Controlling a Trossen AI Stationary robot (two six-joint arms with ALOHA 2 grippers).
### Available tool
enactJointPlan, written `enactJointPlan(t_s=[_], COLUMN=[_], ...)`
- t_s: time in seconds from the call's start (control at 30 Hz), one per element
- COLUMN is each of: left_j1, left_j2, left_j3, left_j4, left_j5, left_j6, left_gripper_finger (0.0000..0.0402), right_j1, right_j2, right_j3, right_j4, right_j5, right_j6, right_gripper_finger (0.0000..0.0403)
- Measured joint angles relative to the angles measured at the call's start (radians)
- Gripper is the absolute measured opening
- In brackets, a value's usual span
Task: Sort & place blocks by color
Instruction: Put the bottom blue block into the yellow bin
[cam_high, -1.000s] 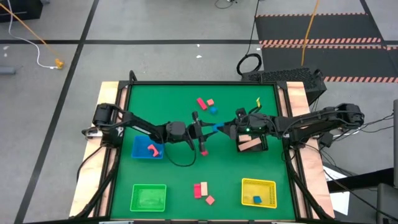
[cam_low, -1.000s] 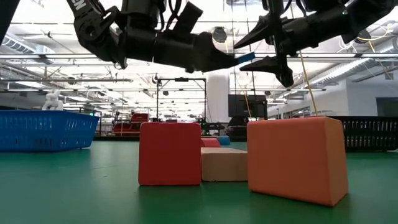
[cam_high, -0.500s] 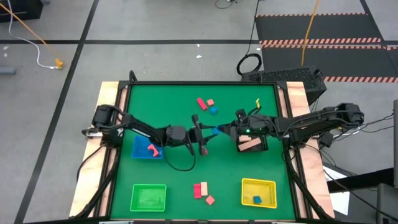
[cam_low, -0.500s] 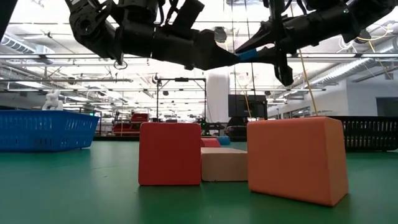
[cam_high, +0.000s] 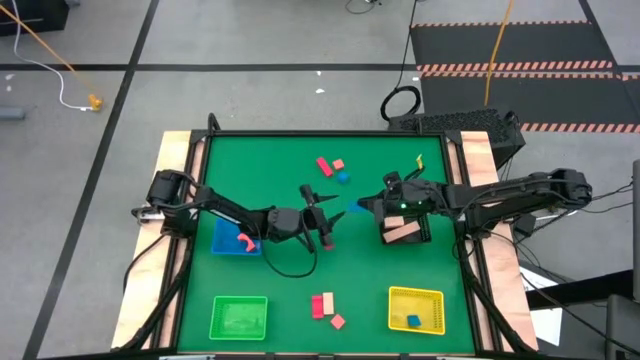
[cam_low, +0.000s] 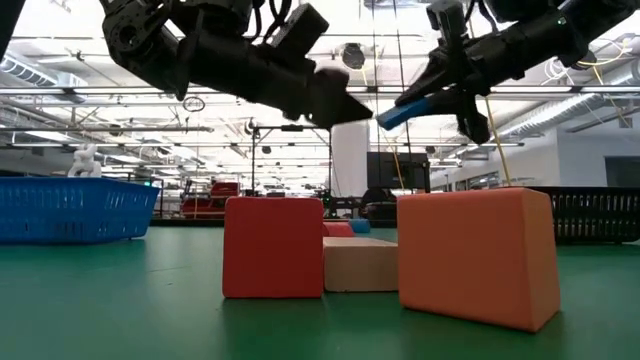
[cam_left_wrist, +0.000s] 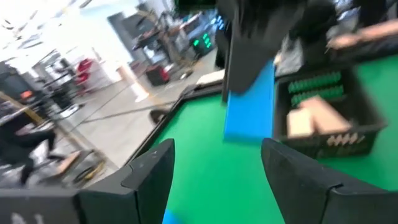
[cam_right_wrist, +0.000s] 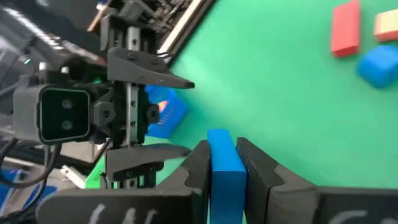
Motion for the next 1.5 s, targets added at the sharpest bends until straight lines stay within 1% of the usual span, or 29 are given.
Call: enactJointPlan(t_s=[0.1,0.2,0.27,0.37,0.47,0.57,0.67,0.77,0.87,0.97,1.03,1.07,1.13,1.23,1.3,1.37,1.5], left_j1=[-0.005,-0.007,-0.005,0.012,0.043,0.094,0.161,0.243,0.327,0.394,0.423,0.433,0.446,0.459,0.461,0.461,0.461], left_j2=[0.0,0.0,0.0,0.0,0.0,0.0,0.0,0.0,0.0,0.0,0.0,0.0,0.0,0.0,0.0,0.0,0.0], left_j3=[0.0,-0.001,-0.001,-0.001,-0.001,-0.001,-0.001,-0.001,-0.001,-0.001,-0.001,-0.001,-0.001,-0.001,-0.001,-0.001,-0.001], left_j4=[-0.048,-0.132,-0.195,-0.28,-0.339,-0.366,-0.363,-0.358,-0.359,-0.359,-0.358,-0.357,-0.351,-0.333,-0.328,-0.317,-0.319], left_j5=[-0.046,-0.087,-0.118,-0.144,-0.145,-0.145,-0.145,-0.145,-0.145,-0.142,-0.104,-0.072,0.021,0.16,0.205,0.212,0.214], left_j6=[0.004,-0.022,-0.06,-0.116,-0.163,-0.174,-0.161,-0.153,-0.161,-0.195,-0.229,-0.248,-0.282,-0.305,-0.305,-0.3,-0.289], left_gripper_finger=[0.0242,0.0243,0.0243,0.0243,0.0243,0.0243,0.0243,0.0243,0.0243,0.0243,0.0244,0.0244,0.0244,0.0244,0.0243,0.0244,0.0243], right_j1=[-0.031,-0.042,-0.022,0.044,0.135,0.229,0.32,0.413,0.503,0.565,0.595,0.61,0.645,0.698,0.735,0.768,0.825], right_j2=[-0.06,-0.115,-0.14,-0.156,-0.156,-0.156,-0.156,-0.156,-0.155,-0.156,-0.156,-0.156,-0.156,-0.156,-0.156,-0.156,-0.156], right_j3=[0.0,0.0,0.0,0.0,0.0,0.0,0.0,0.0,0.0,0.0,0.0,0.0,0.0,0.0,0.0,0.0,0.0], right_j4=[-0.108,-0.228,-0.283,-0.351,-0.357,-0.307,-0.23,-0.178,-0.177,-0.196,-0.219,-0.238,-0.27,-0.286,-0.277,-0.278,-0.284], right_j5=[-0.003,-0.045,-0.081,-0.112,-0.135,-0.132,-0.106,-0.095,-0.03,0.044,0.08,0.08,0.073,0.048,0.043,0.037,-0.013], right_j6=[0.019,0.079,0.142,0.252,0.373,0.46,0.464,0.413,0.407,0.509,0.618,0.686,0.848,1.101,1.22,1.286,1.31], right_gripper_finger=[0.0038,0.0038,0.0038,0.0038,0.0038,0.0038,0.0038,0.0039,0.005,0.0047,0.0041,0.004,0.0041,0.0054,0.0058,0.0056,0.0044])
